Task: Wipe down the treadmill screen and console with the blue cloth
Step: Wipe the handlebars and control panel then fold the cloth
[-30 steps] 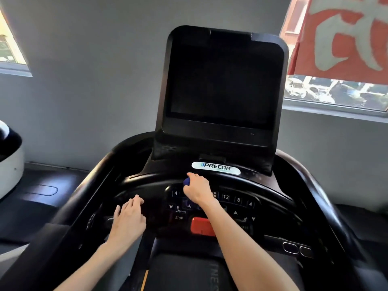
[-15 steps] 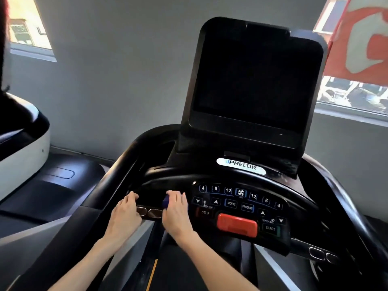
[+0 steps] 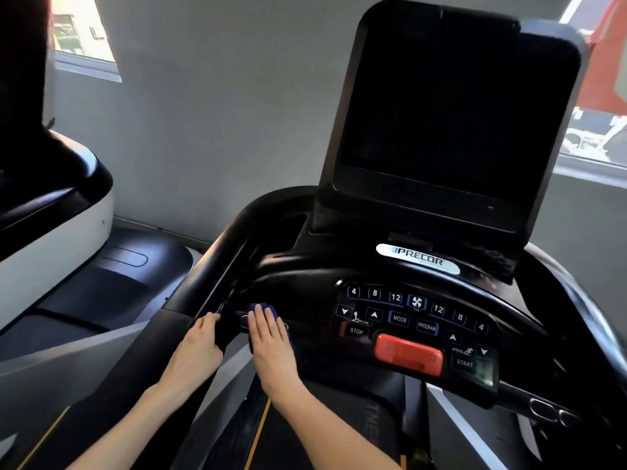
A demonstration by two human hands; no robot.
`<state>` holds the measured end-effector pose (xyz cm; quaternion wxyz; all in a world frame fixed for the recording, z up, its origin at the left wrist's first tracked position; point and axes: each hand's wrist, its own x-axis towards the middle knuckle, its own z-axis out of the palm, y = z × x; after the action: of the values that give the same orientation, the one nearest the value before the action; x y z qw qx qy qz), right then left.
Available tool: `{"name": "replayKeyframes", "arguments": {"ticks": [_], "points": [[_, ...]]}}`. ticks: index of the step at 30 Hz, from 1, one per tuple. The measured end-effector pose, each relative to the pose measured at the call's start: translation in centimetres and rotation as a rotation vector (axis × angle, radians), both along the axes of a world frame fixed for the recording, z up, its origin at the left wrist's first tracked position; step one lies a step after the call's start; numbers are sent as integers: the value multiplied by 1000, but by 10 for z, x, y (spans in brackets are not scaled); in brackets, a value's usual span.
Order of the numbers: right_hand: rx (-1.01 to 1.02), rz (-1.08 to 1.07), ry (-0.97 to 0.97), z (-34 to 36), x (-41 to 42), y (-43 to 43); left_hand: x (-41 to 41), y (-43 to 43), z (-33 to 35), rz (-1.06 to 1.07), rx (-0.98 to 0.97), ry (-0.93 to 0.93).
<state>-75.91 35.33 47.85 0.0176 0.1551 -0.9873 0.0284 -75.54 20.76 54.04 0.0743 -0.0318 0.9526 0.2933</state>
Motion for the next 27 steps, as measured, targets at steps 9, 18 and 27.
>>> {"name": "replayKeyframes", "arguments": {"ticks": [9, 18, 27], "points": [[195, 103, 107, -14, 61, 114, -6, 50, -2, -203, -22, -17], [270, -69, 119, -19, 125, 224, -16, 115, 10, -364, 21, 8], [-121, -359, 265, 13, 171, 271, -34, 158, 23, -421, 8, 51]]}}
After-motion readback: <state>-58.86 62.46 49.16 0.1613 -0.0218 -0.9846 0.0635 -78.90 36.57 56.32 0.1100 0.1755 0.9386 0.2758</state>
